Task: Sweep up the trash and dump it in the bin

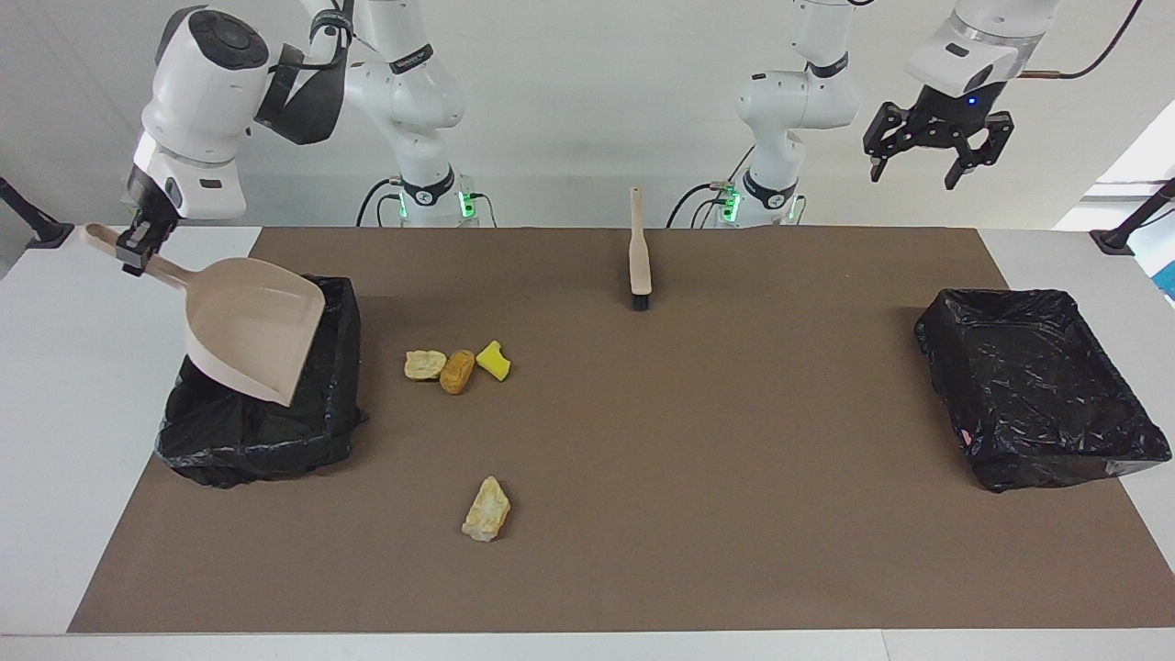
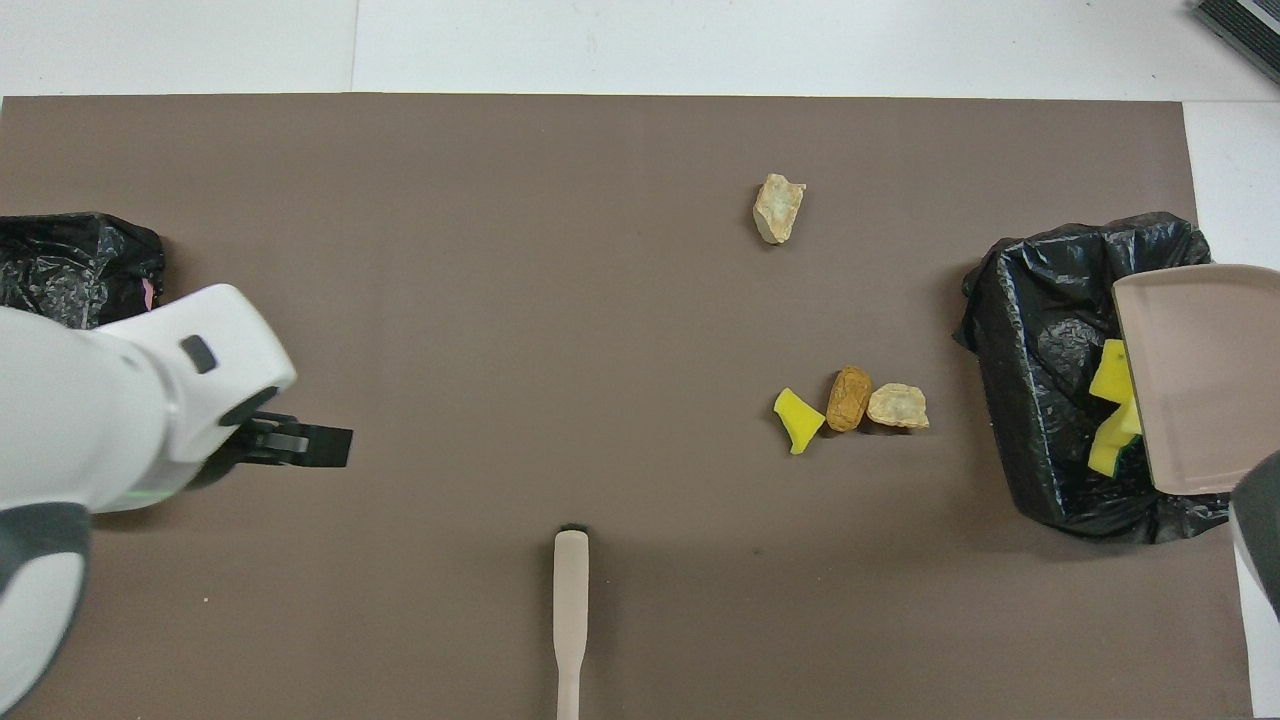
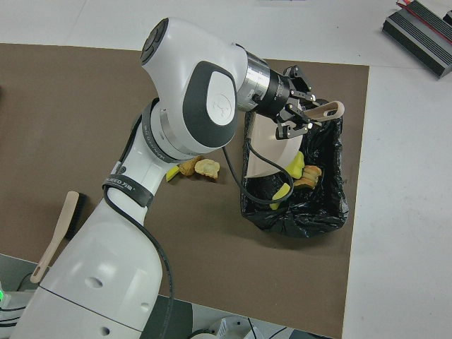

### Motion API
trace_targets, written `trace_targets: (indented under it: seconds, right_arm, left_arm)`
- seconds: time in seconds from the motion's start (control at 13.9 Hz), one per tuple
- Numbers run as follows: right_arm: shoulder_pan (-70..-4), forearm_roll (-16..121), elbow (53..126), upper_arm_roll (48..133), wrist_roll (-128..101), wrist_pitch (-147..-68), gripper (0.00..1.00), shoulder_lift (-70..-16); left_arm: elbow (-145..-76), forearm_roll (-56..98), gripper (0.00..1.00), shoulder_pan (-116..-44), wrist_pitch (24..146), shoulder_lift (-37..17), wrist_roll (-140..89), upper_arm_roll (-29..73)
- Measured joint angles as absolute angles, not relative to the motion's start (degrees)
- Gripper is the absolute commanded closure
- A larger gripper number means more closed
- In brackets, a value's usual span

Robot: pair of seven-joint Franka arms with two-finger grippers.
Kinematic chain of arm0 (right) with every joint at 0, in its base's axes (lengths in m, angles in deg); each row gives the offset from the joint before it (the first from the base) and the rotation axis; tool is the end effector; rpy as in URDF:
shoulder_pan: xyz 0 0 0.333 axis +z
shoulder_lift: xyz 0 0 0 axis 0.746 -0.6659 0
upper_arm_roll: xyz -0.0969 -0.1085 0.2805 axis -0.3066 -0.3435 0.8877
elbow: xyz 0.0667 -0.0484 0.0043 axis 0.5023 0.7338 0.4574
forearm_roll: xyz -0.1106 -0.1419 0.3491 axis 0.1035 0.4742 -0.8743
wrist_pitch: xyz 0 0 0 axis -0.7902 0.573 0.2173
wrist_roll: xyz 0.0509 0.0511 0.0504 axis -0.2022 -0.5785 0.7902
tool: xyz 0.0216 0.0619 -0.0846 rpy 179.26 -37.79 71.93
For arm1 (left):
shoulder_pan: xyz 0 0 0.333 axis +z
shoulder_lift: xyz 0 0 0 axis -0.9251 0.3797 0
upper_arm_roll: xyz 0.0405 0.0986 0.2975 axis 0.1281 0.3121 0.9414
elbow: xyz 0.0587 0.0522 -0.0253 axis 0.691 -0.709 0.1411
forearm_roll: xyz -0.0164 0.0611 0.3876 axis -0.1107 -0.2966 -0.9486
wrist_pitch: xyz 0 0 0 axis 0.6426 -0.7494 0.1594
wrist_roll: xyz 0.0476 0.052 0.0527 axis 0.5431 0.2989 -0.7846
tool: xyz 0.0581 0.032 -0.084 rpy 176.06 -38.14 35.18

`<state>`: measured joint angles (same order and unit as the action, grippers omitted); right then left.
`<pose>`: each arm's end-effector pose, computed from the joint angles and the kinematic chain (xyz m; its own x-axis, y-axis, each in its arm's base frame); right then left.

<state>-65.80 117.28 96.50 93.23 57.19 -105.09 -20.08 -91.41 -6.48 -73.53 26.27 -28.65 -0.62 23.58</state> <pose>0.5356 -0.1033 0.5734 0.1743 0.8281 -0.5328 0.9715 -0.0566 0.2300 0.4814 -0.0541 0.6900 0.9620 -0.2713 -0.0312 -0.2725 -0.9611 -0.0454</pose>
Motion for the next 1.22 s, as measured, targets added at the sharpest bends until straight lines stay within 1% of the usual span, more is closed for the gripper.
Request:
trace_targets:
  seconds: [0.07, 0.22, 0.5, 0.65, 0.93, 1.22]
  right_arm:
    - [-65.42, 112.52, 96.38, 93.24, 54.06, -104.95, 1.0, -20.49]
    - [-63.29, 107.28, 96.28, 93.28, 44.61, -102.69, 1.0, -20.76]
    - [-57.31, 97.35, 96.03, 93.44, 16.13, -95.47, 1.0, -20.92]
    - [-54.5, 92.88, 96.01, 93.49, 4.51, -93.83, 1.0, -21.94]
    - [-49.42, 84.61, 95.6, 93.52, -14.55, -94.0, 1.0, -26.31]
    - [-38.96, 81.88, 91.23, 93.63, -33.1, -95.38, 1.0, -32.79]
  left_arm:
    - [-90.3, -6.45, 0.0, -72.96, 25.95, -27.55, -0.21, 23.58]
    - [-89.33, -5.8, 0.0, -72.7, 25.86, -26.47, -0.08, 23.55]
    - [-88.74, -4.32, 0.0, -72.55, 25.93, -26.28, -0.08, 23.76]
    - [-88.63, -4.31, 0.0, -72.52, 26.08, -26.27, -0.08, 23.8]
    - [-88.62, -4.29, 0.0, -72.48, 26.72, -25.99, -0.08, 23.86]
    - [-88.62, -4.24, 0.0, -72.47, 27.52, -25.64, -0.08, 23.86]
